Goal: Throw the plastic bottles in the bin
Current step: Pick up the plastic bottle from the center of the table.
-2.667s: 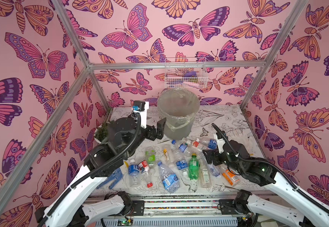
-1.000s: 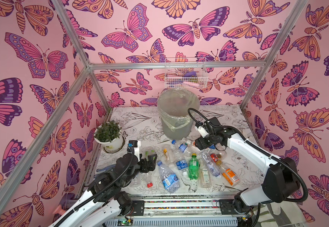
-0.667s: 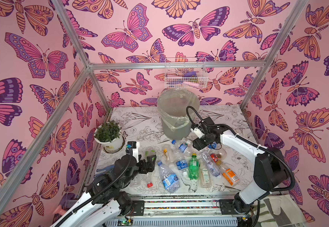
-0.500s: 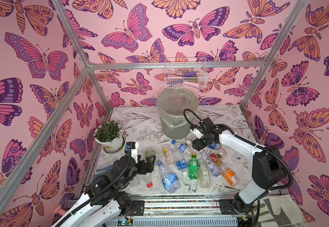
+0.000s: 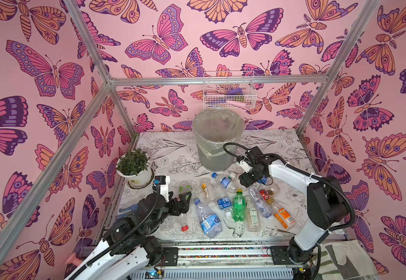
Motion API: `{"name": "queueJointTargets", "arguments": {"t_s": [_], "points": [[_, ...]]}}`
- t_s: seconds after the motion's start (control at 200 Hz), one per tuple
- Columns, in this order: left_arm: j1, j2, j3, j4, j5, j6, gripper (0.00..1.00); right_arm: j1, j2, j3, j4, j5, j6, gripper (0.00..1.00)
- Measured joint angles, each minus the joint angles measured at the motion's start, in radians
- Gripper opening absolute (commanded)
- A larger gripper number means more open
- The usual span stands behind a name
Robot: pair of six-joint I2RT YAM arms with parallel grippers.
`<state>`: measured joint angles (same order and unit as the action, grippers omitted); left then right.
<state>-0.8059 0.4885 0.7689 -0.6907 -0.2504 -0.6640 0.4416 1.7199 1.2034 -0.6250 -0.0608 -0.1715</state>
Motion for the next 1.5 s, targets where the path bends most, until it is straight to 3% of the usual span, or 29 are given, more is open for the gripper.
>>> {"name": "queueJointTargets", "arguments": {"t_s": [0.761,1.202,1.497], "points": [[0.0,-0.003,-0.01,-0.015,0.0,-0.001,0.95,-0.002,0.059,0.001,-0.03,0.03,-0.018,0.67],[0.0,-0.003,-0.01,-0.017,0.0,-0.004,0.95,-0.004,0.058,-0.006,-0.024,0.031,-0.008,0.49],[0.0,0.003,-0.01,-0.017,0.0,-0.008,0.95,-0.008,-0.012,-0.05,-0.021,0.037,0.024,0.44]]}}
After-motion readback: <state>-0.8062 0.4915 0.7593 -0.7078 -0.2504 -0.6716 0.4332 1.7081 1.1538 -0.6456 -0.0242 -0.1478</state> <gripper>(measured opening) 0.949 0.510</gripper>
